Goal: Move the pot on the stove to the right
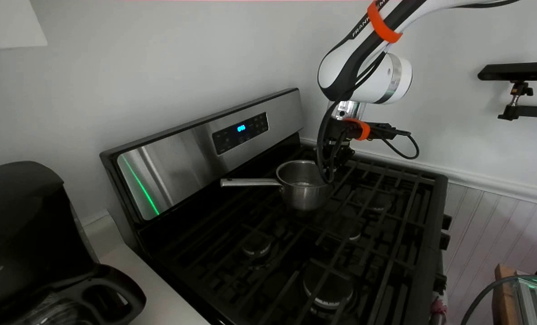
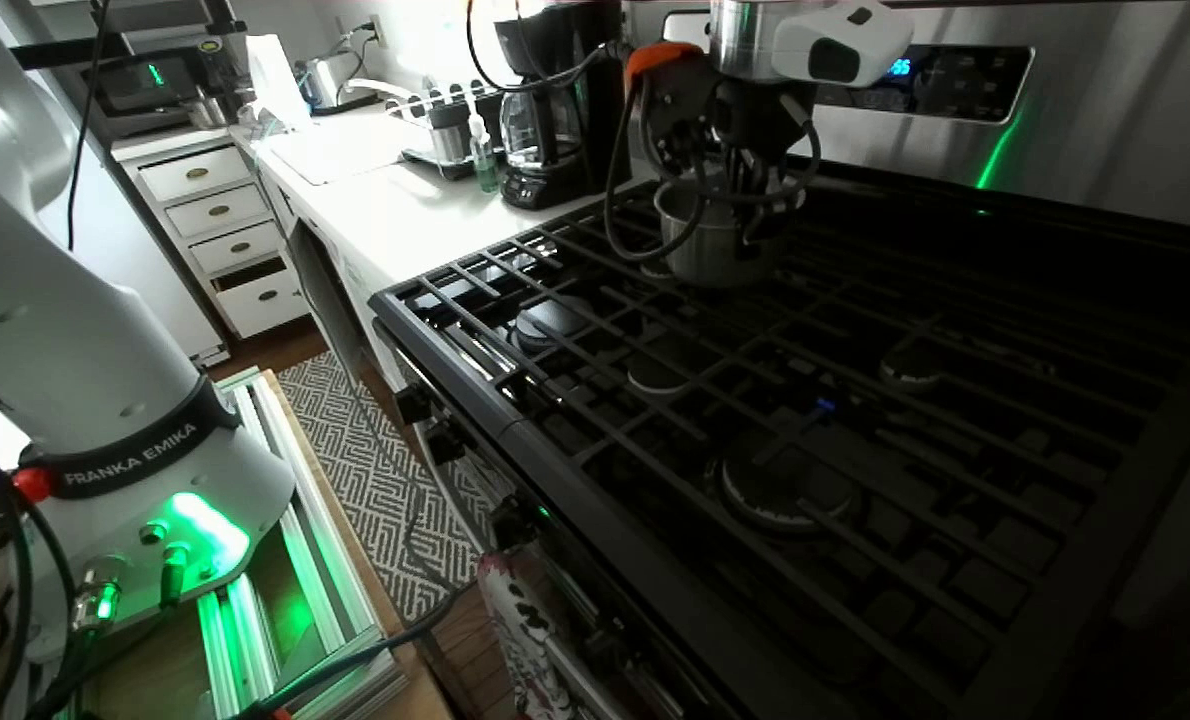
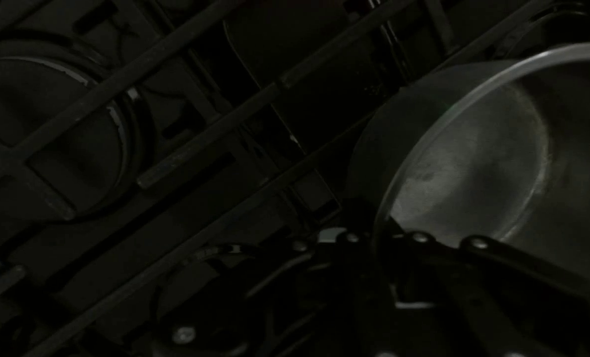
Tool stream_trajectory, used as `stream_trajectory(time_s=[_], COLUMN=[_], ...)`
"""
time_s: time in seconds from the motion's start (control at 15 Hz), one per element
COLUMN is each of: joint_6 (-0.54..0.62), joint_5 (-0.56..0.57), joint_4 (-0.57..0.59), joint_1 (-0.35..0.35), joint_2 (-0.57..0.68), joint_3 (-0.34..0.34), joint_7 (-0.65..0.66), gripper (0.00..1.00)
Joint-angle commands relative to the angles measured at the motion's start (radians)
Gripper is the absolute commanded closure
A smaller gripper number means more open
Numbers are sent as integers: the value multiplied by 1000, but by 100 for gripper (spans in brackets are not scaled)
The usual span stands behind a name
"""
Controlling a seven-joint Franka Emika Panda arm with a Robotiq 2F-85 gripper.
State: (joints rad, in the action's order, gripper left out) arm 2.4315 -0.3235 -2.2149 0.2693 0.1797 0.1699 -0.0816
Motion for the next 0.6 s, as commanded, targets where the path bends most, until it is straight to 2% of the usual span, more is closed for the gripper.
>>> stream_trajectory(time_s=[0.0, 0.53], joint_6=[-60, -135], joint_5=[53, 40], joint_4=[79, 245], joint_1=[20, 104], joint_2=[41, 117], joint_3=[31, 53], joint_7=[-42, -206], gripper=[98, 98])
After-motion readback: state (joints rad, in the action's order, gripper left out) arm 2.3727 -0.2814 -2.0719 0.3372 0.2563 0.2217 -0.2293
